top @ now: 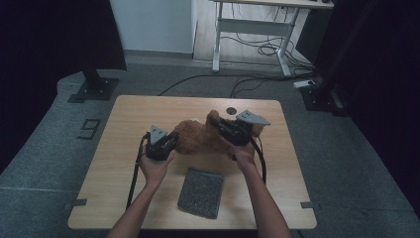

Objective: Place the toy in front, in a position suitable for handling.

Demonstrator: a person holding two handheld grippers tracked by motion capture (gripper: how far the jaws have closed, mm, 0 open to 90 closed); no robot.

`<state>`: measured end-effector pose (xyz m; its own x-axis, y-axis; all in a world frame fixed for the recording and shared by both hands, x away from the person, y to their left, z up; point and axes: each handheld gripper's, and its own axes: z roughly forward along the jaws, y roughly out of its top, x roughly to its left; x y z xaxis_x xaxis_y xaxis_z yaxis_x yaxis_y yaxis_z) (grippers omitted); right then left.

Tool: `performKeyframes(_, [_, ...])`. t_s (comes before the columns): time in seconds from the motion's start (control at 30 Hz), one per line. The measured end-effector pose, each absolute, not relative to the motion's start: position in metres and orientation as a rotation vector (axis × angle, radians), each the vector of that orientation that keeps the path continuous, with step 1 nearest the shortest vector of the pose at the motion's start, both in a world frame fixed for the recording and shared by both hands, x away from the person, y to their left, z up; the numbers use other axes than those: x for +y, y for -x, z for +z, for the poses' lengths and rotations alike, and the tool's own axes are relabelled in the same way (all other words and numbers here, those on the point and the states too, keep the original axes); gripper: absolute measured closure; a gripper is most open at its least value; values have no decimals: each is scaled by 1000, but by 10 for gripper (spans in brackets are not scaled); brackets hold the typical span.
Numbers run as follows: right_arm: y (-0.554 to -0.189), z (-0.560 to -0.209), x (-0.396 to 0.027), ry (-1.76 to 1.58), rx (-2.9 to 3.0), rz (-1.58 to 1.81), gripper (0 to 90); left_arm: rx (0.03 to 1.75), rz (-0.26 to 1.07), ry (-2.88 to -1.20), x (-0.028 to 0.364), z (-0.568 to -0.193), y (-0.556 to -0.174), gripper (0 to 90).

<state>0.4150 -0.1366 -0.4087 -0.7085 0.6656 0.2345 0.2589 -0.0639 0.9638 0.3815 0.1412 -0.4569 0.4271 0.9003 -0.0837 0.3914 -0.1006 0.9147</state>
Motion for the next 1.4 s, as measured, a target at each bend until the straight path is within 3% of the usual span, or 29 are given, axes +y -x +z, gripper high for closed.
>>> performKeyframes(0.23, [-416, -446, -123, -1014, 1997, 1831, 796, 1203, 624, -1733, 155, -480, -389, 851])
performKeyframes(0.57, [-418, -460, -123, -1036, 2029, 1833, 785, 1213, 593, -1736, 163, -487, -391, 827])
performKeyframes(0.9, [-405, -467, -123, -1034, 2036, 1769, 763, 1208, 511, -1734, 185, -483, -358, 509])
performKeyframes(1.03, [-407, -469, -127, -1043, 2038, 1765, 756, 1181, 499, -1771, 181, -483, -340, 441])
performKeyframes(1.17, [-411, -471, -131, -1053, 2034, 1763, 750, 1108, 379, -1907, 156, -494, -316, 379])
performKeyframes(1.4, [-412, -472, -134, -1056, 2036, 1762, 745, 1052, 279, -2025, 119, -515, -309, 306])
